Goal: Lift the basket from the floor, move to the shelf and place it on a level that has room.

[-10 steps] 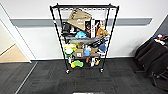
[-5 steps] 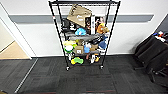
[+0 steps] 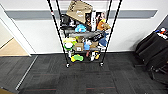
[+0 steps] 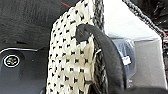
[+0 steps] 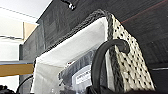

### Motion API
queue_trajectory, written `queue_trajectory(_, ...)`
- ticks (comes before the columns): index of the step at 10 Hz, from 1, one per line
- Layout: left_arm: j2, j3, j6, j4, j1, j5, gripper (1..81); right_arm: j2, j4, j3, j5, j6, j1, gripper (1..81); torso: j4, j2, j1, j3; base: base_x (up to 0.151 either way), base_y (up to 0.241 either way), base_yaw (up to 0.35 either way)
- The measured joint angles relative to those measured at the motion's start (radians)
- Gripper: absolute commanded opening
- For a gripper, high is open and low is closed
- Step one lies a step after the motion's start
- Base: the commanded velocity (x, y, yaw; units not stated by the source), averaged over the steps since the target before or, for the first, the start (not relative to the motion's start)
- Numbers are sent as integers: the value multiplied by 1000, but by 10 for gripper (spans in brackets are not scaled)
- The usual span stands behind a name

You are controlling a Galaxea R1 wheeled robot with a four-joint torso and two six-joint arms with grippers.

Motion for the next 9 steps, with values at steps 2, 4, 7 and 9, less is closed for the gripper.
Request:
queue_trajectory(2, -1, 1, 4, 0, 6, 6, 10, -8, 0, 10, 14, 0, -29, 10, 0, -2, -1, 16, 0, 0, 0)
queue_trajectory(4, -1, 1, 4, 0, 23, 13, 10, -7, 0, 10, 7, 0, -38, 10, 0, -2, -2, 48, 0, 0, 0)
queue_trajectory(7, -9, 1, 9, 1, 32, 12, 10, 20, 0, -9, -3, -3, -38, 10, 0, -2, -2, 93, 0, 0, 0)
queue_trajectory(9, -15, 1, 9, 3, 45, 2, 10, 43, 0, -33, -10, -4, -38, 10, 0, -2, -3, 125, 0, 0, 0)
